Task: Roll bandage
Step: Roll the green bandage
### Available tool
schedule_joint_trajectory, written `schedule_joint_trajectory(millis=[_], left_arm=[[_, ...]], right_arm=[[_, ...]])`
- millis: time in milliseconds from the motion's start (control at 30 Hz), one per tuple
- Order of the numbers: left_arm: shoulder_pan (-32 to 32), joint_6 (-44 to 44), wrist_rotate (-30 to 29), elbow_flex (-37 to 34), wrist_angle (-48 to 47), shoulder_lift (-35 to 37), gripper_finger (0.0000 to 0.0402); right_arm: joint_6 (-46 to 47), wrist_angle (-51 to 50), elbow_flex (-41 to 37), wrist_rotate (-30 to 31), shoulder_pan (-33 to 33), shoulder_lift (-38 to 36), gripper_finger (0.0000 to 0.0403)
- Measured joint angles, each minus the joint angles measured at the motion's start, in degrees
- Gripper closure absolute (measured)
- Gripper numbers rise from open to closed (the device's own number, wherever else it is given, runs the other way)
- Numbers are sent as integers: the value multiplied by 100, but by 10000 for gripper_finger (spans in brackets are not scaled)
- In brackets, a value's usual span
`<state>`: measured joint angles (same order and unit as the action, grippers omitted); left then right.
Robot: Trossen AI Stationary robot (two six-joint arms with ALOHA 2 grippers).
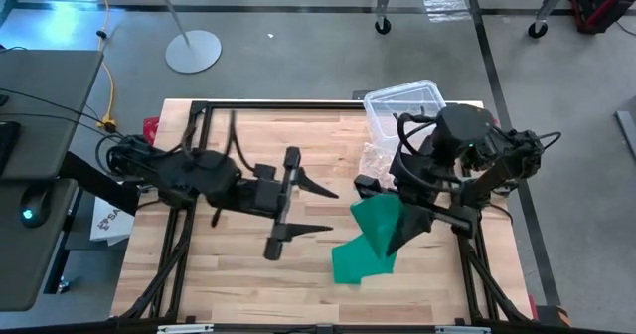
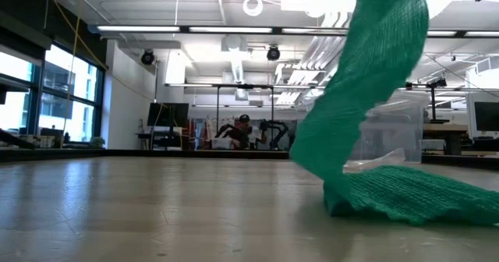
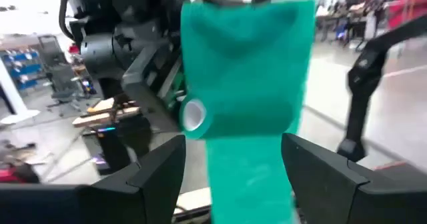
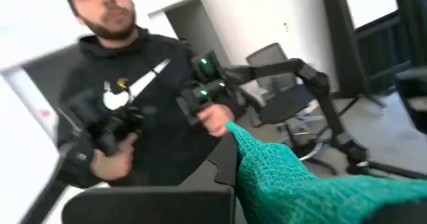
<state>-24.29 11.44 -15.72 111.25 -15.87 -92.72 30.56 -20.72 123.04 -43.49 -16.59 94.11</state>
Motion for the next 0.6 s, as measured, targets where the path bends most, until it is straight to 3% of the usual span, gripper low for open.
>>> schedule_joint_trajectory(millis=[233,600], left_arm=[[116,704,279,6,315,-206,160],[296,693,406,9,531,-305,160]], right_arm=[[394,250,0,-36,125,2,403],[823,512,0,-34,160,234,403]])
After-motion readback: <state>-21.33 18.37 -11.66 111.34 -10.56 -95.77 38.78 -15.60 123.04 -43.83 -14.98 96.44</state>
